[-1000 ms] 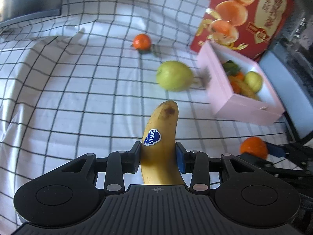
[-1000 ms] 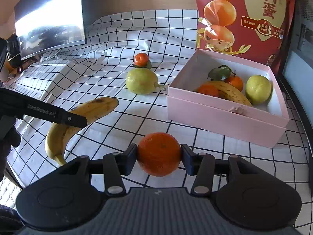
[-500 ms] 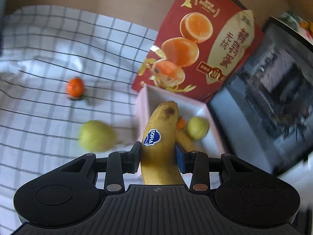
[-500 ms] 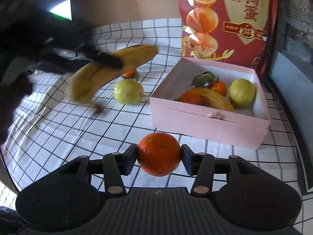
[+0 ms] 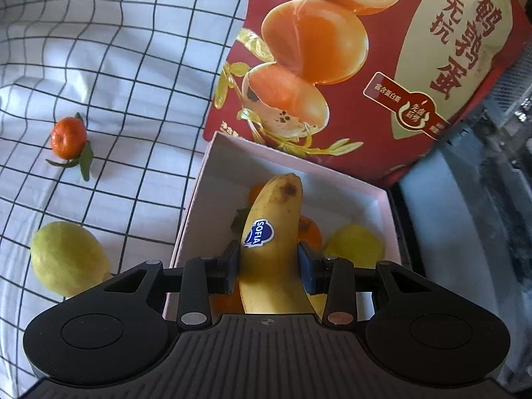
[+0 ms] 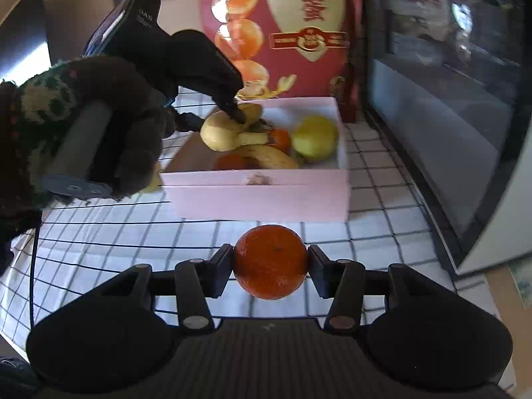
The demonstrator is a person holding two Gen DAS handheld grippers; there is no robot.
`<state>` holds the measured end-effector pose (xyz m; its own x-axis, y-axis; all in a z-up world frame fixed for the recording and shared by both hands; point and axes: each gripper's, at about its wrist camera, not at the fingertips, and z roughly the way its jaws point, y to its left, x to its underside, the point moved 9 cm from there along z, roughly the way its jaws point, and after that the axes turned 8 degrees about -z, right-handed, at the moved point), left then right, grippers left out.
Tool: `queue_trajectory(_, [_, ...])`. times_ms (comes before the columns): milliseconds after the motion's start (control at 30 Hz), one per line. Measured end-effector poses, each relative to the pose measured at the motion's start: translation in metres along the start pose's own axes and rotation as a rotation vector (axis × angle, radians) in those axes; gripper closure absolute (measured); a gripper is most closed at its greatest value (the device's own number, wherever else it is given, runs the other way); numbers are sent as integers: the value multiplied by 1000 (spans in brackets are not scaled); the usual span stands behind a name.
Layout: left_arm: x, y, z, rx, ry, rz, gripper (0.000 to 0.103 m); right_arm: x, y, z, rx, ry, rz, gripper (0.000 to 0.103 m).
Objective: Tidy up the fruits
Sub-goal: 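Lower the Sofia banana into the pink box and open the left gripper while right holds its tangerine, then open the right gripper over the pink box to drop the tangerine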
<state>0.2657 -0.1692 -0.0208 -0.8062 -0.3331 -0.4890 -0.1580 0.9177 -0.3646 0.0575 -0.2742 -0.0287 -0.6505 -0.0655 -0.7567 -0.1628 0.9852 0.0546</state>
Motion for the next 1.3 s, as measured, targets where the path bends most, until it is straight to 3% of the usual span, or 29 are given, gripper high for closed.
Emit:
queue_trajectory(233, [3, 5, -3, -41, -84, -154, 62, 7, -13, 0, 34, 26, 30, 55])
queue_trajectory(433, [12, 9, 4, -36, -29, -209, 61, 12, -15, -3, 49, 45, 35, 55])
queue_trajectory(533, [14, 21, -7, -60, -82, -290, 61, 15, -17, -4, 54, 49, 44, 55])
queue_trajectory(667, [10, 23, -5, -77, -98, -274, 61, 18, -18, -4, 58, 56, 47, 55])
queue_trajectory(967, [14, 9, -9, 96, 29, -337, 70, 24, -9, -3, 46, 72, 31, 55])
queue_trajectory(1000, [16, 3, -9, 135, 47, -329, 73, 24, -8, -3, 44, 73, 29, 55])
queue_trajectory(1033, [18, -5, -12, 186, 64, -312, 85, 24, -7, -2, 42, 74, 26, 55])
queue_trajectory(1133, [27, -27, -15, 316, 147, -264, 86, 24, -3, -2, 35, 74, 16, 55])
queue_trajectory(1200, [33, -31, -18, 338, 176, -241, 86, 22, 0, -2, 28, 70, 8, 55])
queue_trajectory(1300, [35, -31, -29, 382, 156, -178, 86, 21, 3, -3, 27, 62, -1, 55])
